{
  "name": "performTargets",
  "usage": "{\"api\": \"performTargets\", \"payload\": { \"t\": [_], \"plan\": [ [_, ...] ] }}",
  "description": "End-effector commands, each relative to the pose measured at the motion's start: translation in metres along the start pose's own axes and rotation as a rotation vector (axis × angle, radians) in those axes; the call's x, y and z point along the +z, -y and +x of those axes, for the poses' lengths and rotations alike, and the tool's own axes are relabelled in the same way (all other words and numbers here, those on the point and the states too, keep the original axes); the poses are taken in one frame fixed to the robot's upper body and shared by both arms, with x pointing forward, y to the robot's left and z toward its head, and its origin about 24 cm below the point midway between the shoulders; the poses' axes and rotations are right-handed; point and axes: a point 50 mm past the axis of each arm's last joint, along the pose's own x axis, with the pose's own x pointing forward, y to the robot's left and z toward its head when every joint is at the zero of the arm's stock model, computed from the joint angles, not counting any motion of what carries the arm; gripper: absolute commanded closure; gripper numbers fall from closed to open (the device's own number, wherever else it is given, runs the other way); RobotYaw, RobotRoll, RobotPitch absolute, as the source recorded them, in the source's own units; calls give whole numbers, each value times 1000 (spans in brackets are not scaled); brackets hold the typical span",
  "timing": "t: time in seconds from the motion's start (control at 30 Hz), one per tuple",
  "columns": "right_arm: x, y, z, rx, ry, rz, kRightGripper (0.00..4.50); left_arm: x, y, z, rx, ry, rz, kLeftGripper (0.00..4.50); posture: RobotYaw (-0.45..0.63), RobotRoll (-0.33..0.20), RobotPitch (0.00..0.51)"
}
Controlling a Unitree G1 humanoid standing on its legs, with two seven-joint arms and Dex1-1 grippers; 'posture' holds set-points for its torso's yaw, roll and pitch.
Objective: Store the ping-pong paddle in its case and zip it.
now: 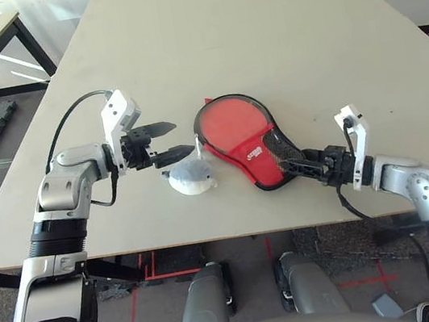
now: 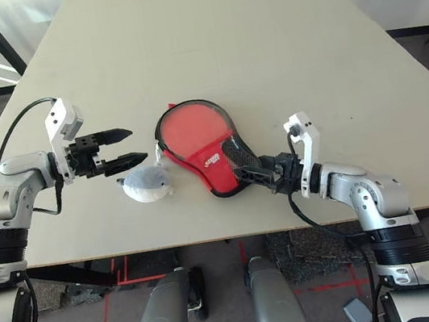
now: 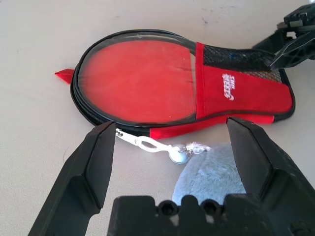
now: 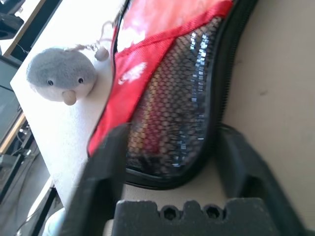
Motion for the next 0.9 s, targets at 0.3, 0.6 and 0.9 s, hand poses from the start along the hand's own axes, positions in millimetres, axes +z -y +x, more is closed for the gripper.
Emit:
{"api": "performTargets", "payload": {
  "t": [0.3, 0.6, 0.9],
  "plan": [
    [-6, 6, -17, -8, -9, 88, 4477, 2, -2, 1, 8, -1, 17, 0, 115, 0, 124],
    [-7, 12, -52, -57, -4, 108, 4477, 1, -4, 2, 4, -4, 18, 0, 100, 0, 128],
    [-29, 1, -86, -33, -95, 173, 4477, 0, -6, 3, -1, -7, 19, 0, 85, 0, 129]
  ]
}}
